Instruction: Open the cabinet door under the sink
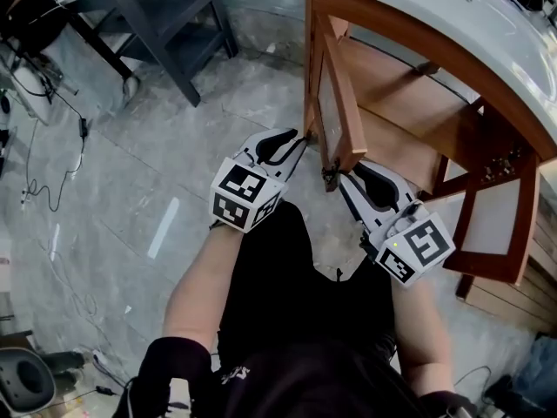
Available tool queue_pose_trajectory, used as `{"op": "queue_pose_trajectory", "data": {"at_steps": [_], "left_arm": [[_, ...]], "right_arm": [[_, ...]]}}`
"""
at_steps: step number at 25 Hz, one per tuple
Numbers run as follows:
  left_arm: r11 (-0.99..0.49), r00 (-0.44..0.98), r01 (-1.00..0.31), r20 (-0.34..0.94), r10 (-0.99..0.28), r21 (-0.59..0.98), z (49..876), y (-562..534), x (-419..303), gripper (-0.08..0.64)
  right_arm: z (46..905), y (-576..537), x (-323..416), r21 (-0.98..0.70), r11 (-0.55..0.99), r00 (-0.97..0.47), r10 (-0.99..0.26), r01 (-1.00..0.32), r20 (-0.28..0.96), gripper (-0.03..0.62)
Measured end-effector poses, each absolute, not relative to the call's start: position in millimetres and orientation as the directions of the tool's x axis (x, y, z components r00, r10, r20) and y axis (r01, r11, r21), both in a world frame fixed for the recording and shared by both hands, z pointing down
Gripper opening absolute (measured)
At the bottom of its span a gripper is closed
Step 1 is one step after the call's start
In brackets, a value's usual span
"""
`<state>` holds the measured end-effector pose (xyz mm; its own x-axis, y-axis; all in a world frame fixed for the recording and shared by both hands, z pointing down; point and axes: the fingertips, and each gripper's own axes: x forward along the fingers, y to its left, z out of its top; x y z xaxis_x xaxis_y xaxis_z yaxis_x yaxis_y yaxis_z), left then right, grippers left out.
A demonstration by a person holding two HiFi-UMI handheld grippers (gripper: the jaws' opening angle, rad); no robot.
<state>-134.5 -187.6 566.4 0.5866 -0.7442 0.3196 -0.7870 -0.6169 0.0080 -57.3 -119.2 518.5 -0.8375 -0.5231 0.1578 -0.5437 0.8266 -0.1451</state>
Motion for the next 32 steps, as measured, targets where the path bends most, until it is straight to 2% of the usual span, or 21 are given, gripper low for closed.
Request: {"op": "queue_pose_trajectory", "data": {"at_steps": [10, 15, 20, 32], "left_arm": [[-0.568, 0.54, -0.823, 0.317, -0.78, 0.006, 563.5, -164.0, -152.6, 0.08], [-0.613, 0.601, -0.788, 0.279, -0.749, 0.052, 547.1, -142.6, -159.7, 0.085], [-0.695, 0.681, -0.717, 0.262, -0.684, 0.053, 535.2, -127.5, -147.5, 0.127], [-0.691, 0.671, -0.722, 0.275, -0.689, 0.03, 541.9, -118.4, -156.8, 0.14]], "right_arm": [[518.4, -114.0, -91.5, -0.136, 0.847, -0.856, -0.494, -0.513, 0.149, 0.11], [518.9, -114.0, -106.9, -0.151, 0.85, -0.862, -0.487, -0.505, 0.142, 0.121], [519.2, -114.3, -113.9, -0.166, 0.861, -0.876, -0.464, -0.481, 0.129, 0.114], [518.9, -113.0, -130.9, -0.154, 0.897, -0.908, -0.394, -0.414, 0.142, 0.098]]}}
